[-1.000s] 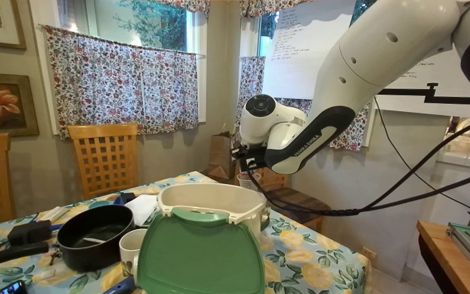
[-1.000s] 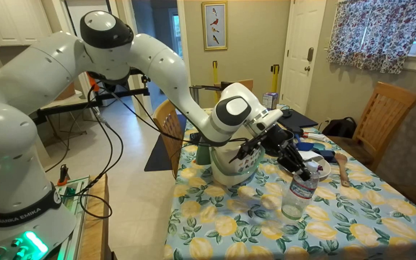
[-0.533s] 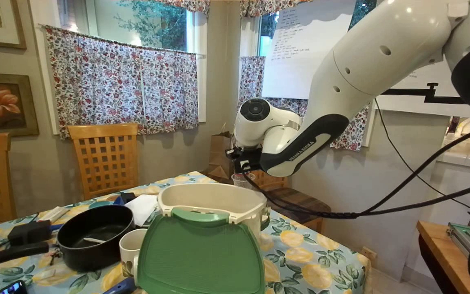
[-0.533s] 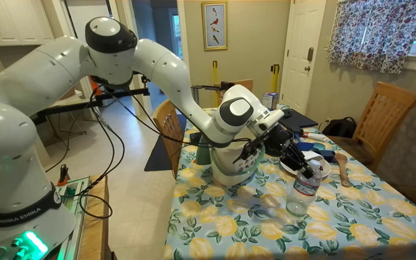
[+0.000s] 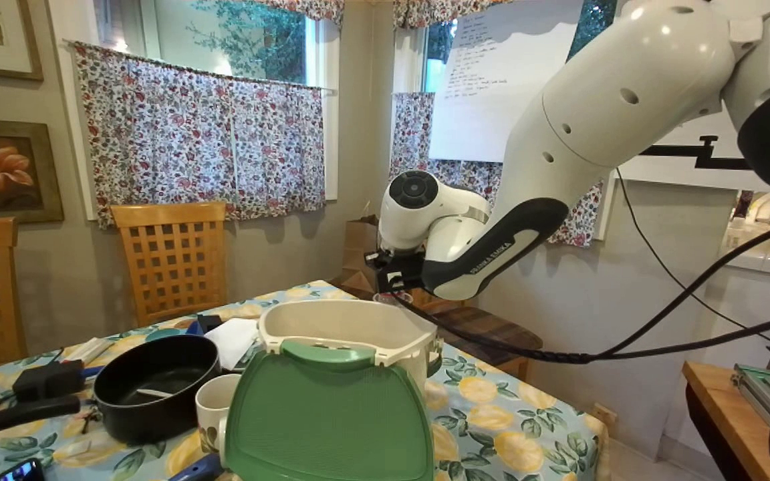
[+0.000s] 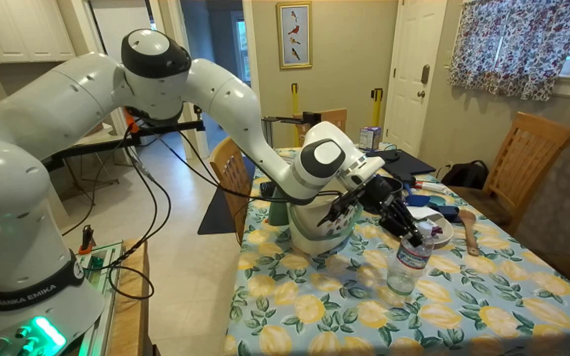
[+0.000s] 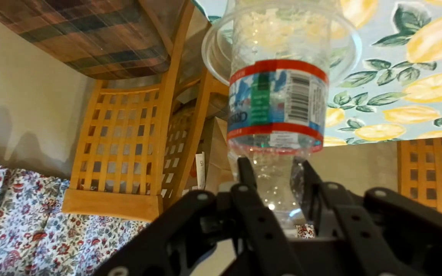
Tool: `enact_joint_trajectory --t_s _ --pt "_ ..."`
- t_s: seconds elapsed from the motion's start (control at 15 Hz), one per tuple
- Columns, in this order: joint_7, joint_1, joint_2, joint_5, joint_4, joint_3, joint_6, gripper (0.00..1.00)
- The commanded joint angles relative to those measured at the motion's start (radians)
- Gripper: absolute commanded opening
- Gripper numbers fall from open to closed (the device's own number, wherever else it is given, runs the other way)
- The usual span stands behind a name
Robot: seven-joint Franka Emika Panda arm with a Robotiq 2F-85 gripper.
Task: Take the water bottle and cup out of the basket.
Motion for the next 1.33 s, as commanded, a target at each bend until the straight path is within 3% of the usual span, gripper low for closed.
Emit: enact_joint_trajectory --t_s 0.0,0.2,0.33,0.47,0.8,1.27 --pt "0.018 -0.02 0.024 0.036 0.032 0.022 0.012 0.08" --pt "0.023 -0.021 0.026 0.034 0.034 0.027 0.008 0.08" --pt "0.026 -0.02 0.026 0.034 0.034 0.029 0.007 0.51" --pt "0.027 -0.02 0.025 0.034 0.035 0.029 0.006 0.6" --pt "0.03 -0.02 0.025 0.031 0.036 0.032 0.005 0.96" --pt "0.03 -0.011 0.014 0.03 0.028 0.03 0.009 1.0"
